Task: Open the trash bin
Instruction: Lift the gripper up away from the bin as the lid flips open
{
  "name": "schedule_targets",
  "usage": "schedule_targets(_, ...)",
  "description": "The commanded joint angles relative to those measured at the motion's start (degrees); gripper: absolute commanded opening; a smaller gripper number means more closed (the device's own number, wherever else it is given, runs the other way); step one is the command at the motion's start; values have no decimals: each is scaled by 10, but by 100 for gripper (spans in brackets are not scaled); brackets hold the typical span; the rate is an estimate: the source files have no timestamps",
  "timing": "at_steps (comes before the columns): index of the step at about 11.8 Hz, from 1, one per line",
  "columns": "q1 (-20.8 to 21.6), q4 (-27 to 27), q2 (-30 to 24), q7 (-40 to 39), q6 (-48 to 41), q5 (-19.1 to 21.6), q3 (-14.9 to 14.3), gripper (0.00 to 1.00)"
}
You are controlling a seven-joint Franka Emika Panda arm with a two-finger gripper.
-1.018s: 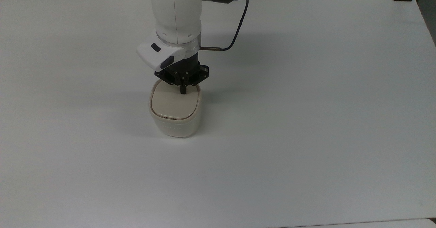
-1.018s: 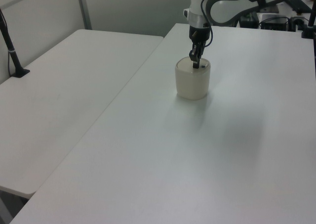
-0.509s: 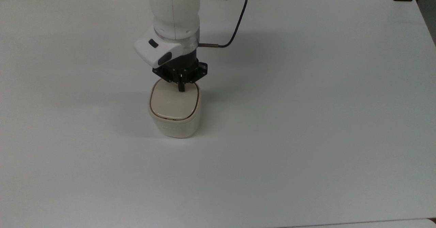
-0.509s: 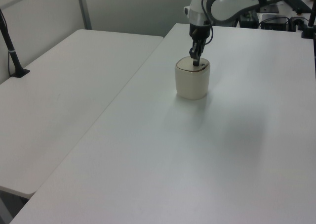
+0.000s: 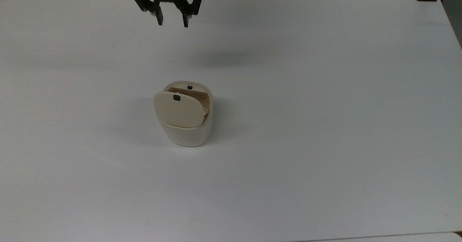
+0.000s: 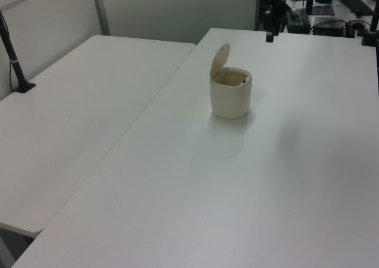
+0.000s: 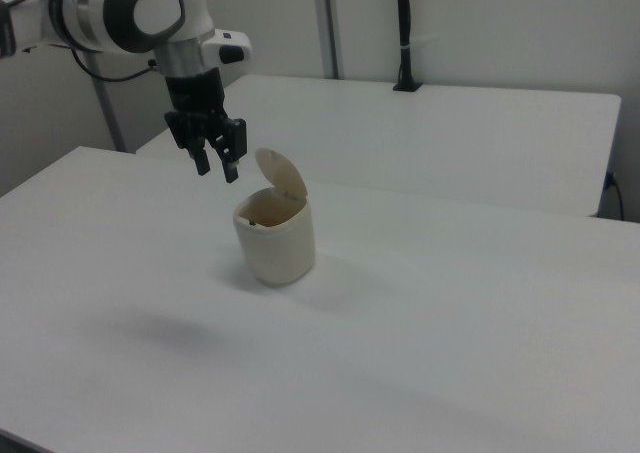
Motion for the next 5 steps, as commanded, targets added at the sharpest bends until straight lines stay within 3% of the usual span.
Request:
schedule_targets(1,-10,-38,-32,-5,-3,-23,1,100)
schedule_targets(5,-17,-33,-31,-5,0,-23,0,100)
